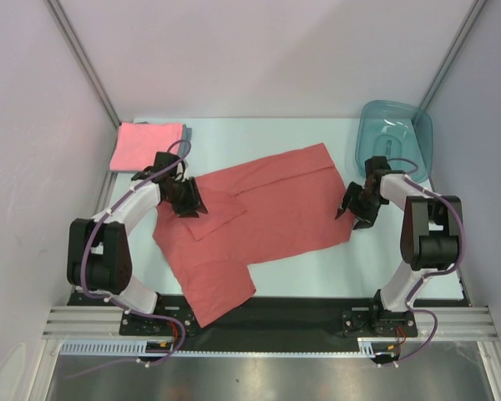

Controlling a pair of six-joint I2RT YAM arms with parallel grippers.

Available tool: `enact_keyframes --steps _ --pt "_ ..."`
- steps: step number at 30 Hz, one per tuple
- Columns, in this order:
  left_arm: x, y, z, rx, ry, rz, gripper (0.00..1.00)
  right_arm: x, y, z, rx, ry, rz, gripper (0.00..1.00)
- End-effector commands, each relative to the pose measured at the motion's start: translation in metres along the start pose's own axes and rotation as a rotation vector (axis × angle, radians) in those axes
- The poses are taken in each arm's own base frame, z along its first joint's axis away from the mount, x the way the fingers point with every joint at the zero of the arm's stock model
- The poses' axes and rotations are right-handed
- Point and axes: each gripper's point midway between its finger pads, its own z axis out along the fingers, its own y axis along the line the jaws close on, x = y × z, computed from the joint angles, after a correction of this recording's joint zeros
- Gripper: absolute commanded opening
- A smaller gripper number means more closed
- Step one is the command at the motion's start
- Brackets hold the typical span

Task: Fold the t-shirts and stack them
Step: Fold the tshirt

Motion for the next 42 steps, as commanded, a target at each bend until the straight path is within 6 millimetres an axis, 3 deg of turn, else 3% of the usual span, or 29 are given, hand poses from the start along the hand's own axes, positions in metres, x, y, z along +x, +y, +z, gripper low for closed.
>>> enact_keyframes --steps 1,2,3,5,6,8,10,11,14,16,17,18,20,23,27,35,42 --pt "-0.003 -0.003 -0.016 0.003 -0.050 0.023 0.41 -0.014 0.024 -0.003 -0.008 -0.057 -0.116 0.70" --pt "-0.003 -0.002 -0.016 0.000 -0.050 0.019 0.41 -0.014 0.031 -0.005 -0.010 -0.059 -0.138 0.69" --pt "-0.004 -0.003 -0.017 -0.001 -0.055 0.020 0.41 -0.017 0.054 -0.010 -0.037 -0.080 -0.182 0.68" --pt "-0.005 -0.002 -0.018 -0.010 -0.058 0.020 0.41 -0.015 0.078 -0.009 -0.064 -0.069 -0.208 0.67" --pt "-0.007 -0.003 -0.020 -0.009 -0.064 0.020 0.41 -0.025 0.106 -0.020 -0.113 -0.104 -0.238 0.67" --pt "-0.008 -0.002 -0.021 -0.016 -0.066 0.018 0.42 -0.014 0.142 -0.018 -0.145 -0.084 -0.293 0.67" --pt "-0.010 -0.003 -0.022 -0.019 -0.070 0.017 0.42 -0.014 0.182 -0.031 -0.210 -0.104 -0.349 0.67" --pt "-0.011 -0.003 -0.023 -0.019 -0.074 0.018 0.41 -0.012 0.185 -0.030 -0.202 -0.089 -0.356 0.67" --pt "-0.011 -0.003 -0.023 -0.025 -0.073 0.014 0.42 -0.018 0.172 -0.034 -0.186 -0.095 -0.335 0.68" --pt "-0.011 -0.003 -0.024 -0.024 -0.074 0.016 0.42 -0.023 0.151 -0.033 -0.163 -0.096 -0.303 0.68" --pt "-0.011 -0.003 -0.025 -0.025 -0.076 0.016 0.42 -0.024 0.128 -0.027 -0.137 -0.078 -0.265 0.67" --pt "-0.011 -0.003 -0.025 -0.026 -0.074 0.015 0.42 -0.025 0.122 -0.032 -0.146 -0.085 -0.259 0.66" --pt "-0.010 -0.003 -0.025 -0.026 -0.074 0.015 0.42 -0.025 0.110 -0.027 -0.165 -0.077 -0.247 0.57" --pt "-0.008 -0.002 -0.024 -0.027 -0.069 0.014 0.42 -0.019 0.119 -0.019 -0.208 -0.036 -0.269 0.46" --pt "-0.004 0.001 -0.023 -0.033 -0.062 0.008 0.42 -0.010 0.132 -0.007 -0.113 -0.035 -0.335 0.50" --pt "0.001 0.004 -0.026 -0.038 -0.070 0.008 0.42 0.004 0.122 0.019 0.081 -0.013 -0.437 0.50" --pt "0.006 0.007 -0.027 -0.042 -0.065 0.014 0.43 0.001 0.125 0.018 0.206 -0.065 -0.573 0.47"
